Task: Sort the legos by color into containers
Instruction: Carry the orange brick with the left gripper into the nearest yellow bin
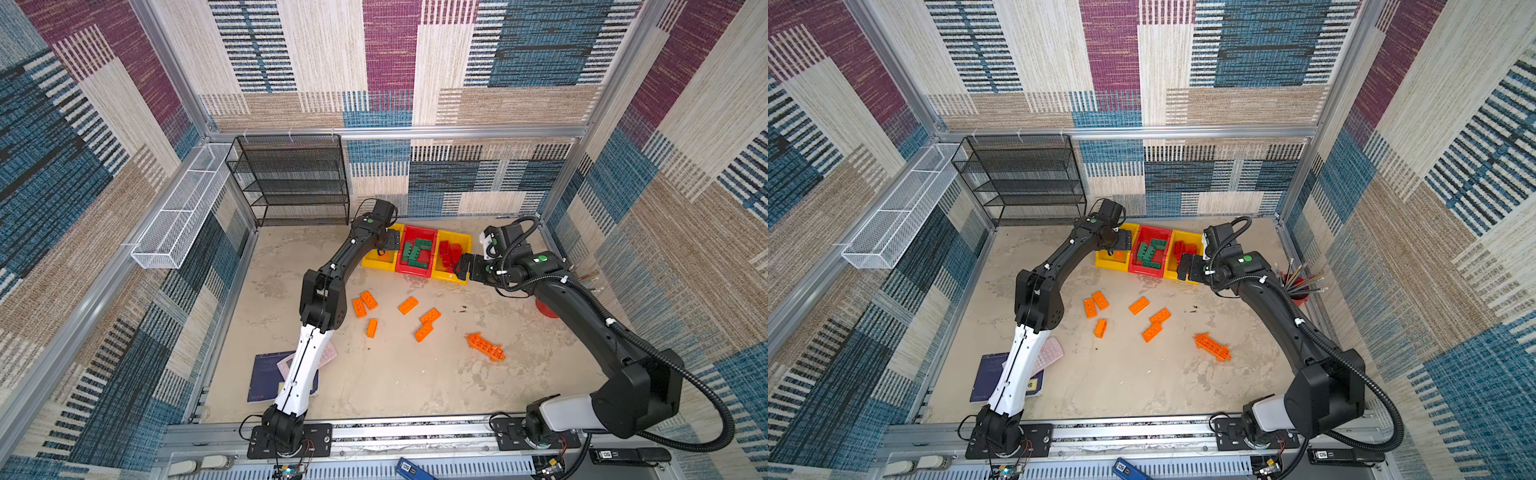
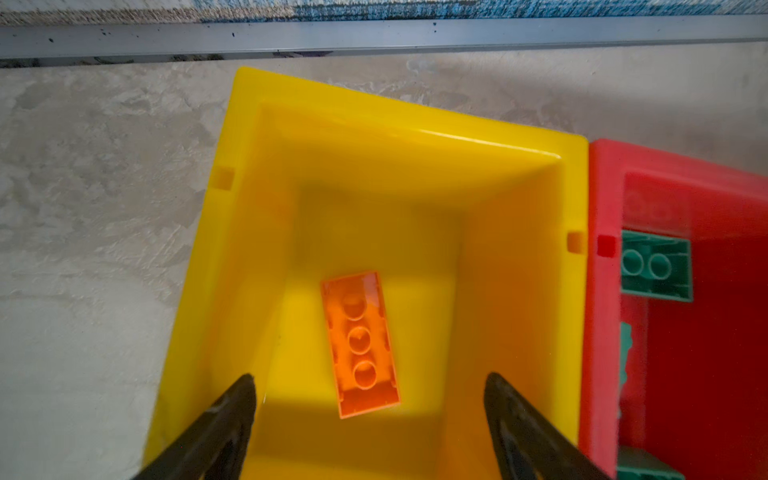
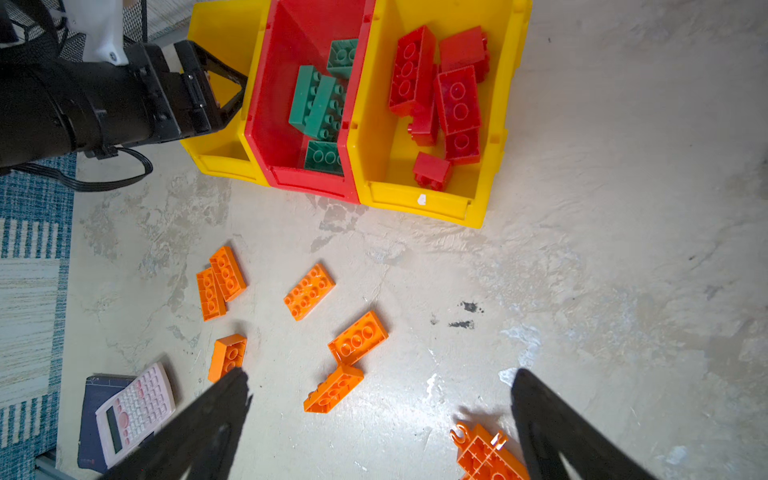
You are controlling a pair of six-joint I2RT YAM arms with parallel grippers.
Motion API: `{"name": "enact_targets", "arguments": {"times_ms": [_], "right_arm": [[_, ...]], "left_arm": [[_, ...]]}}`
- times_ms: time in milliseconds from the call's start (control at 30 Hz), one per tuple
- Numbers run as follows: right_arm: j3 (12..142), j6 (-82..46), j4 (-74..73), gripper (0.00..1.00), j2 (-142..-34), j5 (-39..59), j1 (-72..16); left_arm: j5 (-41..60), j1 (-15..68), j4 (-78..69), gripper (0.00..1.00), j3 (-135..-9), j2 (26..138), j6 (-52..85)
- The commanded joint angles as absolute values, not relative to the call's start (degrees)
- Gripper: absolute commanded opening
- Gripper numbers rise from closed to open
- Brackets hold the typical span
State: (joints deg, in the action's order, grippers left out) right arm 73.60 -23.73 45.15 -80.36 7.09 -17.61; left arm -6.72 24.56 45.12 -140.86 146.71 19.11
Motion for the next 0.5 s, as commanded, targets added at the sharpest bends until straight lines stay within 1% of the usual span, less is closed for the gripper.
{"name": "enact_targets", "arguments": {"times_ms": [0,267,467], "right_arm": [[74.18,-23.71,45.92,1.00,-80.57,6.11,-17.67],[73.48,-24.82,45.83,1.00,-79.45,5.72,-17.67],[72.25,-25.61,45.97,1.00,-77.70,5.56,-17.67]], "left_arm": [[-4.99,24.58,43.81,0.86,-139.92,146.56,19.06],[-2.91,24.95,42.61,0.81,-131.38,142.89,19.95],[-1.19,25.79,38.24,0.79,-118.87,136.57,20.38]]}}
